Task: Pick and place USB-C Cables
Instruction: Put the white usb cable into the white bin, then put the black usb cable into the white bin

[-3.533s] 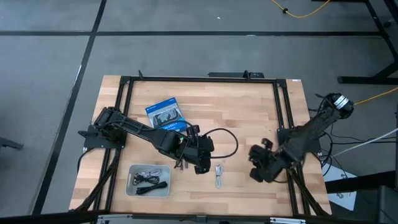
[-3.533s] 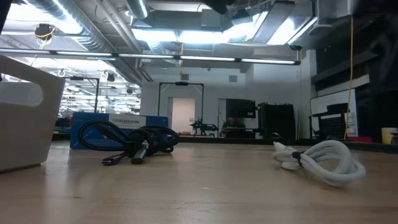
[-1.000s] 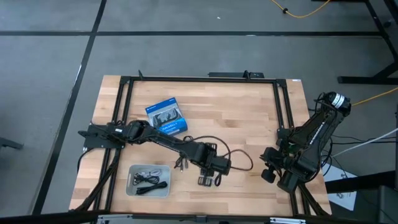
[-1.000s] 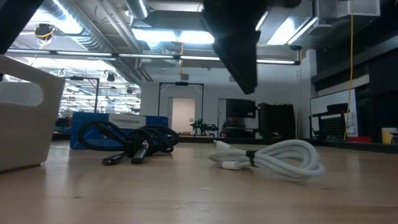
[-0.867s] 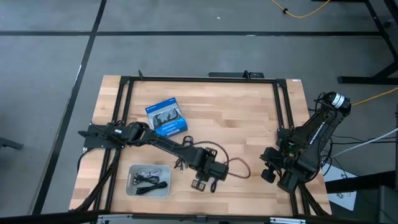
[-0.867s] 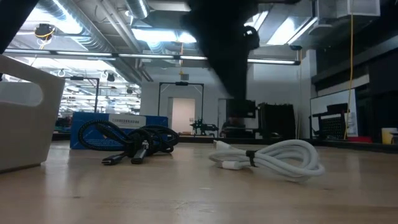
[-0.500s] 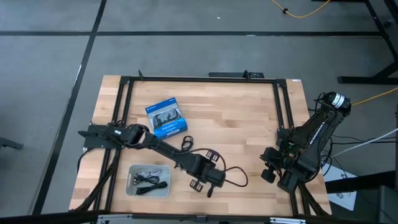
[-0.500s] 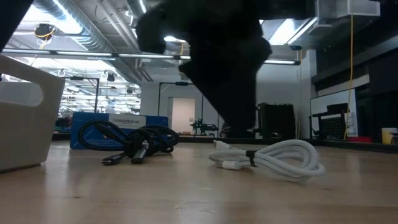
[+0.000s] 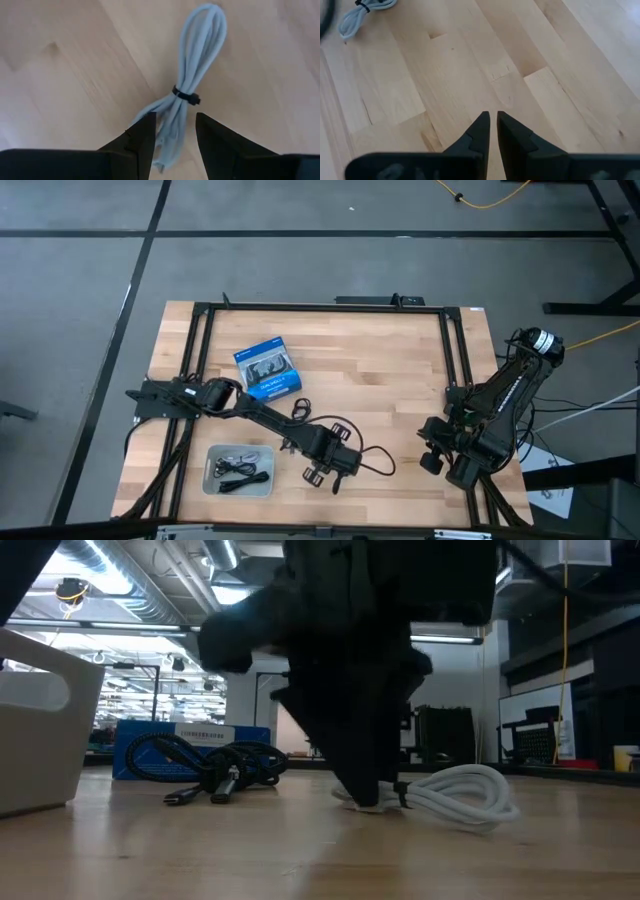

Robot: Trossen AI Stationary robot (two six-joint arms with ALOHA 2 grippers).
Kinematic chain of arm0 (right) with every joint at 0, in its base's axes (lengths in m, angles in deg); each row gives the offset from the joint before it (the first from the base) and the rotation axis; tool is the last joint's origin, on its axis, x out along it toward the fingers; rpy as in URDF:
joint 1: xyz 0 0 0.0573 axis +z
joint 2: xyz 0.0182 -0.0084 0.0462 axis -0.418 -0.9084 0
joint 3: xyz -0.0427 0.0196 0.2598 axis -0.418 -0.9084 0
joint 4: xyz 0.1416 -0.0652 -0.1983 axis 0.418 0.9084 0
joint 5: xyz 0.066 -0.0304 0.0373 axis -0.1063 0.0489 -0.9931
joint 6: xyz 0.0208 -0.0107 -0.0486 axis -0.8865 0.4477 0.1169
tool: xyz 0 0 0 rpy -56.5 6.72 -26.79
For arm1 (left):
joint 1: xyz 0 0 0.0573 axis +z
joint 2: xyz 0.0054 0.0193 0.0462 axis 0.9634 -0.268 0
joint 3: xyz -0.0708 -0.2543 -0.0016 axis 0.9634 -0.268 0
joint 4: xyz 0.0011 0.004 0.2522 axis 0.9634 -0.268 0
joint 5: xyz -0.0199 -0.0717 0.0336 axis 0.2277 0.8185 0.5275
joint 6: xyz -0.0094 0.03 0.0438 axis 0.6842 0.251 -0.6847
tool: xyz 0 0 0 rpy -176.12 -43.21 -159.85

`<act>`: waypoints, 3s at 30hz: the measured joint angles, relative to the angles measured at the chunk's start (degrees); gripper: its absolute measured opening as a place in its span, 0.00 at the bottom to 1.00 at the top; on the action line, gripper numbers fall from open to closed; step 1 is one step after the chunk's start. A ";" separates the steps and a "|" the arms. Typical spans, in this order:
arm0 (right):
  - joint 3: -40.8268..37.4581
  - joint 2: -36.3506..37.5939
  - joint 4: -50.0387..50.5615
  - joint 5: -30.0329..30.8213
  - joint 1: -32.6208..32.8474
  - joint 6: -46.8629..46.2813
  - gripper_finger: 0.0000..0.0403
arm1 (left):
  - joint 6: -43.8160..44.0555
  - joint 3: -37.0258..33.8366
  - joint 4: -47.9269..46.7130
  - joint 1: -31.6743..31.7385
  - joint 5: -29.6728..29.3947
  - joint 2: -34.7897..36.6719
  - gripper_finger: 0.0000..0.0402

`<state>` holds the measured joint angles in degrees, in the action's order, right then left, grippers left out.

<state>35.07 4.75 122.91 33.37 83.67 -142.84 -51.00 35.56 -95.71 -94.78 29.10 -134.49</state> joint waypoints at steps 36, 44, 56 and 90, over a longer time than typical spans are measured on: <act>-3.67 -0.02 -3.31 0.98 -0.02 -0.20 0.10 | 59.10 4.73 -40.69 -17.16 -0.87 15.97 0.00; -4.09 0.00 -7.14 0.94 -0.04 -0.28 0.10 | 68.11 -14.95 -36.44 -22.27 4.31 25.67 0.00; -4.09 0.00 -9.45 0.98 -0.09 -0.35 0.10 | 68.11 -24.07 -31.09 -20.89 13.74 24.94 0.21; -4.09 0.04 -8.86 1.05 -0.81 3.25 0.10 | 58.00 -13.48 -16.94 8.90 -3.04 16.98 0.26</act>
<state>30.98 4.79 114.04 34.42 82.86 -139.60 7.00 22.08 -112.65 -85.89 26.06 -117.51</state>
